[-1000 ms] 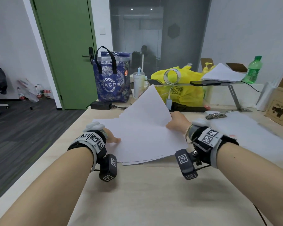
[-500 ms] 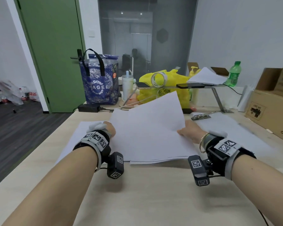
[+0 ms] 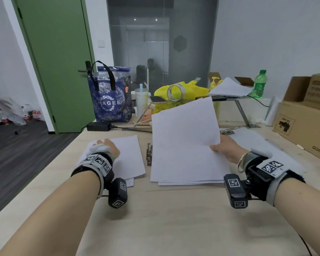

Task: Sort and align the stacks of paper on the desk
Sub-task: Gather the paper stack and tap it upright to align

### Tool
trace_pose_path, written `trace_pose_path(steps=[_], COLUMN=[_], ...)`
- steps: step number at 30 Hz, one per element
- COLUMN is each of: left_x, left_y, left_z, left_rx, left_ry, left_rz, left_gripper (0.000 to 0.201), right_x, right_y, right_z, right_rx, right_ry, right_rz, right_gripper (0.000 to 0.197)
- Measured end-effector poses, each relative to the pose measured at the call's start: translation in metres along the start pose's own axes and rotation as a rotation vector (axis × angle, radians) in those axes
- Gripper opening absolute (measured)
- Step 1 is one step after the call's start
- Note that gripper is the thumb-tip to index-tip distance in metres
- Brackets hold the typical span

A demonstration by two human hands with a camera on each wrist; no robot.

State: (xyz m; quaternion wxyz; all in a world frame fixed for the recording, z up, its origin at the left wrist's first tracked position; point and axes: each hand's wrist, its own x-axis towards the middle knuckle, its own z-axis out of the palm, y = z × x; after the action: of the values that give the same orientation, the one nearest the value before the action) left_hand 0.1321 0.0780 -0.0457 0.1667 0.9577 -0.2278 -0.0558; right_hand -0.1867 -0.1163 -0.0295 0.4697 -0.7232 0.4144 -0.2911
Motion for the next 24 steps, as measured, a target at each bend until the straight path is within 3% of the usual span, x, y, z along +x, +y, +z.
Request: trace_pose_path(steps=[2, 4, 6, 8, 12, 17, 24], left_x=[-0.017, -0.032, -0.045, -0.050, -0.054, -0.053, -0.063], left_y=[0.029, 0.055, 0.074, 0.088, 0.110, 0.120, 0.118], left_z=[-0.002, -0.001, -0.003, -0.001, 0.004, 0.006, 0.009], left_rx=[-0.150, -0.535, -0.918, -1.078, -1.166, -1.264, -1.351], left_ry=[-0.032, -0.282, -0.537, -0.614, -0.555, -0.321, -0.176], left_rz=[0.128, 0.275, 0.280, 0.312, 0.308, 0.370, 0.417], left_gripper=[0.057, 0.045, 0.035, 0.030, 0.043, 0.040, 0.044], right_x=[-0.002, -0.003, -0.002, 0.000, 0.000, 0.005, 0.000], right_y=[-0.002, -0.003, -0.002, -0.002, -0.002, -0.013, -0.018], right_z=[-0.003, -0.007, -0.011, -0.014, -0.018, -0.018, -0.014], right_rx=[0.048, 0.102, 0.141, 0.168, 0.201, 0.233, 0.204], right_ry=[-0.024, -0.060, -0.048, -0.026, -0.005, 0.099, 0.061], right_rz=[-0.028, -0.059, -0.074, -0.077, -0.080, -0.079, -0.109], right_gripper=[0.046, 0.052, 0.040, 0.038, 0.040, 0.040, 0.039])
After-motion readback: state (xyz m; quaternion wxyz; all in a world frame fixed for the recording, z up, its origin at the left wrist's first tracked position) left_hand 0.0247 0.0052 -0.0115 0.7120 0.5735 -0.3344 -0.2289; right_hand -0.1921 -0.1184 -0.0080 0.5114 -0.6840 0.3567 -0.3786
